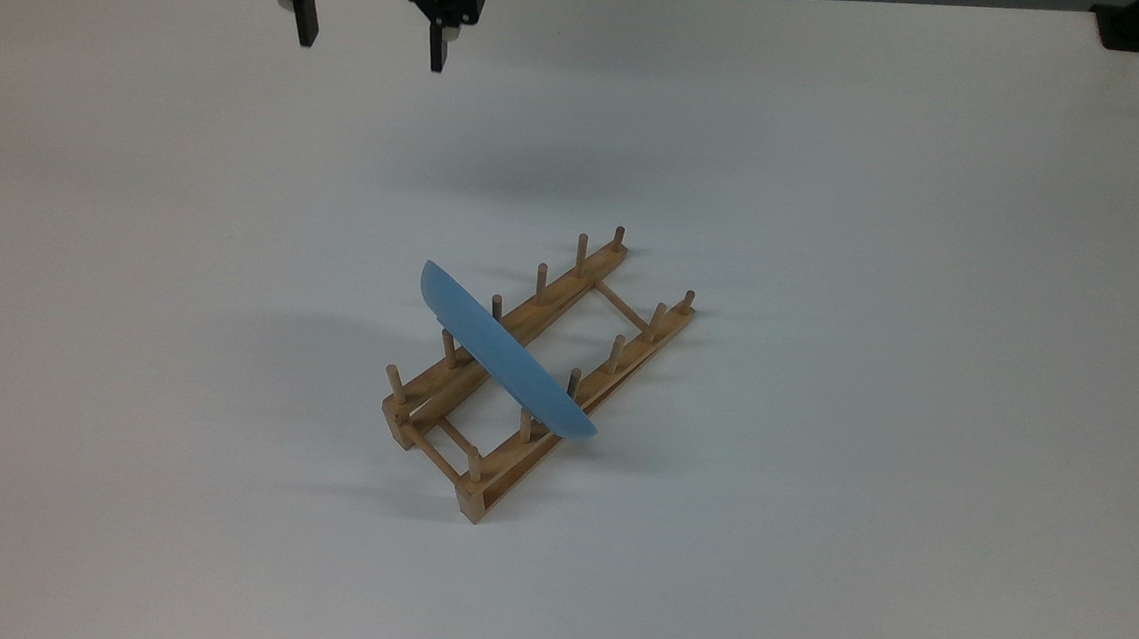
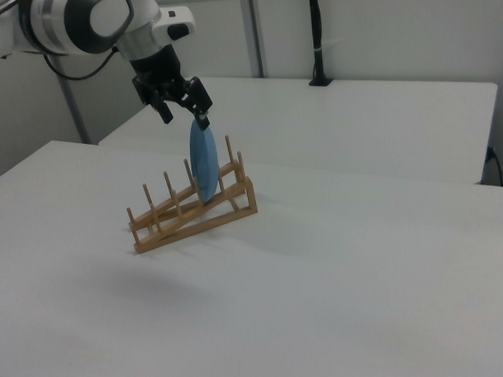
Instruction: Pick plate from plate rack
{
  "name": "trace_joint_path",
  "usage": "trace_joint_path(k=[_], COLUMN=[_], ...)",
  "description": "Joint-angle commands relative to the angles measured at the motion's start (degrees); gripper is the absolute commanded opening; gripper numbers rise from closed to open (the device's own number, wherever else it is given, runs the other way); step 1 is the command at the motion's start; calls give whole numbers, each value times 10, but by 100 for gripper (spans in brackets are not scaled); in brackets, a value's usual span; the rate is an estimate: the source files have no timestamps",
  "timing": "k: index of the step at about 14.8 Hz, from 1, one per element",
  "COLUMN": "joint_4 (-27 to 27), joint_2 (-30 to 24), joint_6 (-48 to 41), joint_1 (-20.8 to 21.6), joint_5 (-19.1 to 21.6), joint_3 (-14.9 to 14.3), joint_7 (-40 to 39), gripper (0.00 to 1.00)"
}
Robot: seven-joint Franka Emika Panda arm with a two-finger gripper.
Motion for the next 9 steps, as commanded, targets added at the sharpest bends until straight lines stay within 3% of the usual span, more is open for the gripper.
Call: trace_joint_path(k=[1,5,9], joint_4=[24,24,24], joint_2=[48,68,99], joint_6=[78,148,216], joint_1=[40,73,81], joint_5=[-30,-98,-161], joint_3=[-6,-5,1], joint_7=[-6,-6,-4], gripper=[96,91,80])
